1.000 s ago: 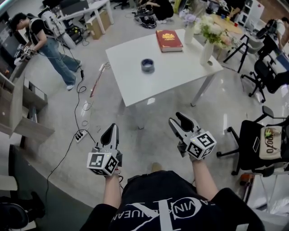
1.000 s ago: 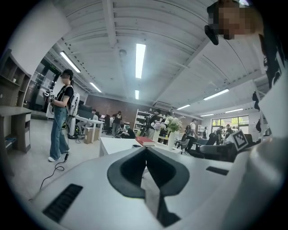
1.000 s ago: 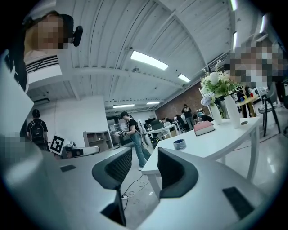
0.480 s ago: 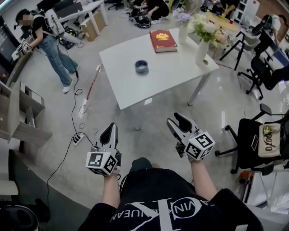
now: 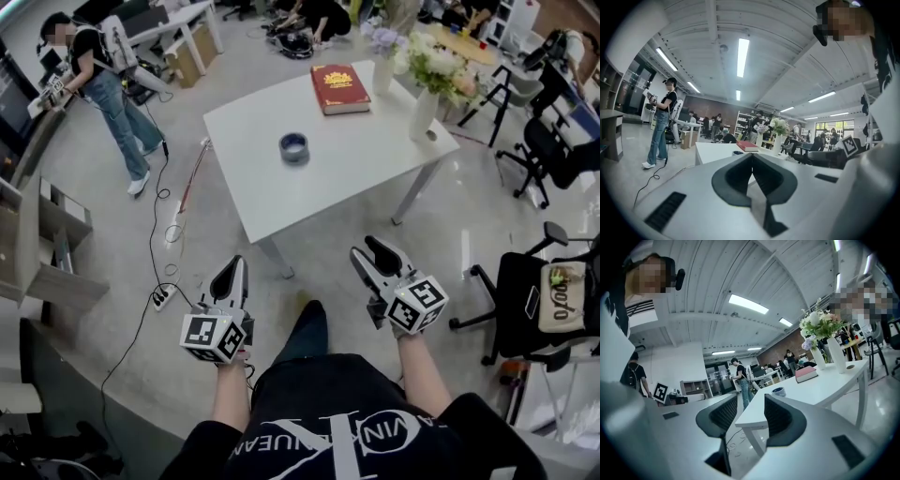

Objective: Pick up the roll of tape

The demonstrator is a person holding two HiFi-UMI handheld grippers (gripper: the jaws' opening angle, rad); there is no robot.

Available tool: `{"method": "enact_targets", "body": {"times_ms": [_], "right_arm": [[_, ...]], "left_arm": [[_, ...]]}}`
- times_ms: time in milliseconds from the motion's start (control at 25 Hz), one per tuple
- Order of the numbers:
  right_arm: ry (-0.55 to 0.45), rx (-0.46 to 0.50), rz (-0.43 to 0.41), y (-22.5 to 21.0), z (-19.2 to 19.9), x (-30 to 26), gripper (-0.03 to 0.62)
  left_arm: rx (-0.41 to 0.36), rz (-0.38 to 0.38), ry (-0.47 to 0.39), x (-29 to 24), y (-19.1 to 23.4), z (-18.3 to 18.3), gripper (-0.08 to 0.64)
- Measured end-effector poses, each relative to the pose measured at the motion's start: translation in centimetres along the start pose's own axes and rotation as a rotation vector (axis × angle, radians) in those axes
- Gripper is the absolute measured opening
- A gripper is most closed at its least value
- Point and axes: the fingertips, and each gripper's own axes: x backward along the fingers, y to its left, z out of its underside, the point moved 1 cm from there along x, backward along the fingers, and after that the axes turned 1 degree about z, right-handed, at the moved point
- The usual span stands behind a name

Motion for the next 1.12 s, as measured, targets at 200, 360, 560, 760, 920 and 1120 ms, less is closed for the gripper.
{"method": "enact_targets", "body": {"times_ms": [200, 360, 560, 760, 920, 1120], "right_arm": [[0.006, 0.017, 0.007, -2.4, -1.4, -2.7, 0.19], [0.007, -0.005, 0.035, -4.6, -2.2, -5.1, 0.19], [0.018, -0.016, 0.047, -6.7, -3.0, -7.9, 0.19], [0.032, -0.03, 0.051, -8.1, -3.5, -10.6, 0.19], [0.045, -0.038, 0.057, -9.3, -3.8, -13.0, 0.192], [0.06, -0.045, 0.064, -10.7, -3.8, -16.1, 0.19]], "left_arm": [[0.018, 0.02, -0.009, -4.4, 1.3, -0.8, 0.005], [0.021, 0.054, 0.005, -8.0, 2.5, -1.2, 0.005], [0.018, 0.071, 0.02, -11.7, 4.1, -1.9, 0.005], [0.02, 0.072, 0.033, -14.4, 6.0, -2.5, 0.005], [0.023, 0.079, 0.041, -16.9, 7.6, -2.9, 0.005], [0.026, 0.096, 0.055, -19.6, 9.4, -2.6, 0.005]]}}
